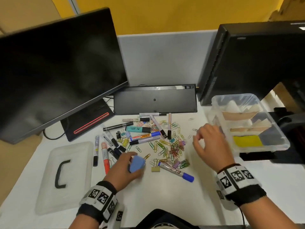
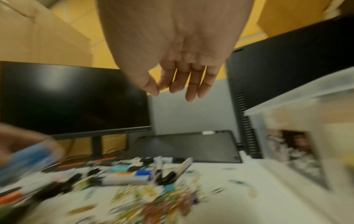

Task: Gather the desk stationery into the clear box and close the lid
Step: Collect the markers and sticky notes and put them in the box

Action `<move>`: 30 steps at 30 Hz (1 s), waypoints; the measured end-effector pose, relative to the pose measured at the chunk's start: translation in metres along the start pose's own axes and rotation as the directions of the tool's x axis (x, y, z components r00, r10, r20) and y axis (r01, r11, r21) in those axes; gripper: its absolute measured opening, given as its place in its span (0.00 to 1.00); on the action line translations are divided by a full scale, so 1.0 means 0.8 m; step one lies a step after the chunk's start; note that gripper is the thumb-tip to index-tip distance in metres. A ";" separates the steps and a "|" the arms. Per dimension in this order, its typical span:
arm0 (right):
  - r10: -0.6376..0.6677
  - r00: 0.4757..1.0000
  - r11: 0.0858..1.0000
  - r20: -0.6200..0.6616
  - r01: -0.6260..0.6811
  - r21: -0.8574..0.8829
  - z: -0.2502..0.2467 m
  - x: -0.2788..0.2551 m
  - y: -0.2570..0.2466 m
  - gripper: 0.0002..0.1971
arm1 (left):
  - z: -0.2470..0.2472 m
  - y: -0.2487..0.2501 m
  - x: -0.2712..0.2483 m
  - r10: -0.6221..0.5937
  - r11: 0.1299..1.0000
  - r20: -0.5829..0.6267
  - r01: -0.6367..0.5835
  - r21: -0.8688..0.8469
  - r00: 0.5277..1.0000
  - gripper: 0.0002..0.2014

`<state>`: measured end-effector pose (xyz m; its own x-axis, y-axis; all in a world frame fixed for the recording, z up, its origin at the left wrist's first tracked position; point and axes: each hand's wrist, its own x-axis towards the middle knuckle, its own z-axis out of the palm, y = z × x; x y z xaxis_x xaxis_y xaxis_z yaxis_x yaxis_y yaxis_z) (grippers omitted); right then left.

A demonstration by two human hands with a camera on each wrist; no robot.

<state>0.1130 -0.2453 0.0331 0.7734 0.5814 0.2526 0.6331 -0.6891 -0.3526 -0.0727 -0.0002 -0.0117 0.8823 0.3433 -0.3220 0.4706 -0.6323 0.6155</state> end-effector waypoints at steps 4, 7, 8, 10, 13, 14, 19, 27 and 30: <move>-0.167 0.965 0.979 0.201 0.138 0.151 0.052 -0.009 -0.066 0.07 | -0.046 -0.028 -0.006 -0.022 0.971 -0.184 -0.022 -0.236 0.983 0.25; -0.353 0.873 0.934 0.337 0.304 0.190 0.098 -0.013 -0.112 0.11 | -0.071 -0.053 -0.007 -0.102 0.926 -0.248 0.001 -0.377 0.963 0.23; -0.420 0.816 0.907 0.397 0.372 0.196 0.111 -0.013 -0.128 0.14 | -0.078 -0.061 -0.008 -0.126 0.917 -0.265 0.010 -0.399 0.956 0.24; -0.500 0.698 0.862 0.513 0.458 0.217 0.133 -0.010 -0.162 0.19 | -0.089 -0.078 -0.010 -0.164 0.901 -0.288 0.024 -0.433 0.943 0.24; -0.572 0.531 0.777 0.625 0.594 0.207 0.164 -0.003 -0.200 0.31 | -0.097 -0.102 -0.011 -0.207 0.879 -0.283 0.052 -0.474 0.937 0.23; -0.579 0.479 0.746 0.660 0.638 0.191 0.174 -0.002 -0.210 0.35 | -0.098 -0.108 -0.012 -0.214 0.875 -0.275 0.059 -0.481 0.937 0.22; -0.571 0.443 0.698 0.692 0.705 0.125 0.200 -0.003 -0.232 0.34 | -0.099 -0.125 -0.017 -0.220 0.881 -0.263 0.076 -0.467 0.939 0.23; -0.492 0.720 0.863 0.490 0.325 0.387 0.148 0.007 -0.212 0.35 | -0.098 -0.117 -0.020 -0.222 0.873 -0.244 0.081 -0.481 0.944 0.23; -0.301 0.831 0.813 0.468 -0.033 0.581 0.108 0.011 -0.186 0.33 | -0.095 -0.105 -0.018 -0.206 0.875 -0.238 0.070 -0.479 0.949 0.22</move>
<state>0.0231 -0.1001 0.0097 0.4379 0.8928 -0.1058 0.4713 -0.3282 -0.8187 -0.1255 0.1008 -0.0045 0.7385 0.6215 -0.2613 0.4700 -0.1968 0.8604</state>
